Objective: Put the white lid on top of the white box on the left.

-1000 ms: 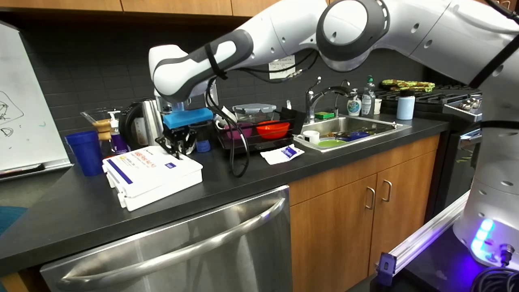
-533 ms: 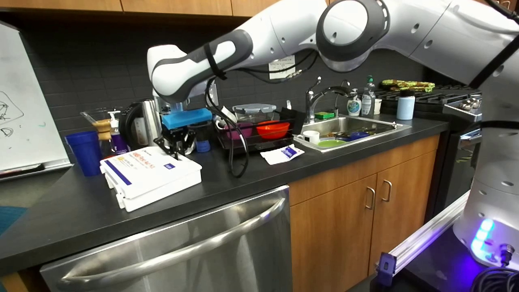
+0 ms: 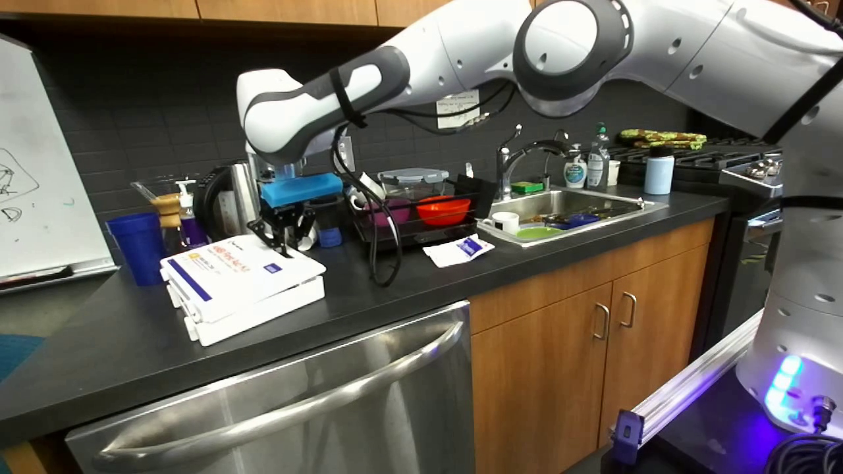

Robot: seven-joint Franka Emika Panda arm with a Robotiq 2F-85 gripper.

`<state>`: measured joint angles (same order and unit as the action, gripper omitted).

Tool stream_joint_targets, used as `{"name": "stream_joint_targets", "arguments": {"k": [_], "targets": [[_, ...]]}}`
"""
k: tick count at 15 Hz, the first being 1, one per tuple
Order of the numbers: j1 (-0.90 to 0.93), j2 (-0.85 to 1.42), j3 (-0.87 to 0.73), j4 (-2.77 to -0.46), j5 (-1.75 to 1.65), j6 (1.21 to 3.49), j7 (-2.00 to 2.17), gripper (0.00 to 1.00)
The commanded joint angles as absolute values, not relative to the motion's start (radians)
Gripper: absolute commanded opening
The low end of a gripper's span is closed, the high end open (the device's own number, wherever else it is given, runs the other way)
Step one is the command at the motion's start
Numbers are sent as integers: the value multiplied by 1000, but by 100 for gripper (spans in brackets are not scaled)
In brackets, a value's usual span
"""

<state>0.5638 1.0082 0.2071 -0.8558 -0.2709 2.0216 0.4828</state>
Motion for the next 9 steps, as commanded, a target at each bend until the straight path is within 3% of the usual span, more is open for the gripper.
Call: {"name": "stream_joint_targets", "arguments": {"k": [1, 2, 3, 6, 9], "targets": [[559, 1029, 191, -809, -279, 2001, 475, 40], [558, 1032, 188, -806, -279, 2000, 475, 35], [556, 1034, 185, -803, -278, 2002, 475, 10], [556, 1041, 181, -795, -275, 2004, 478, 3], [558, 1041, 183, -799, -274, 2003, 477, 5]]}}
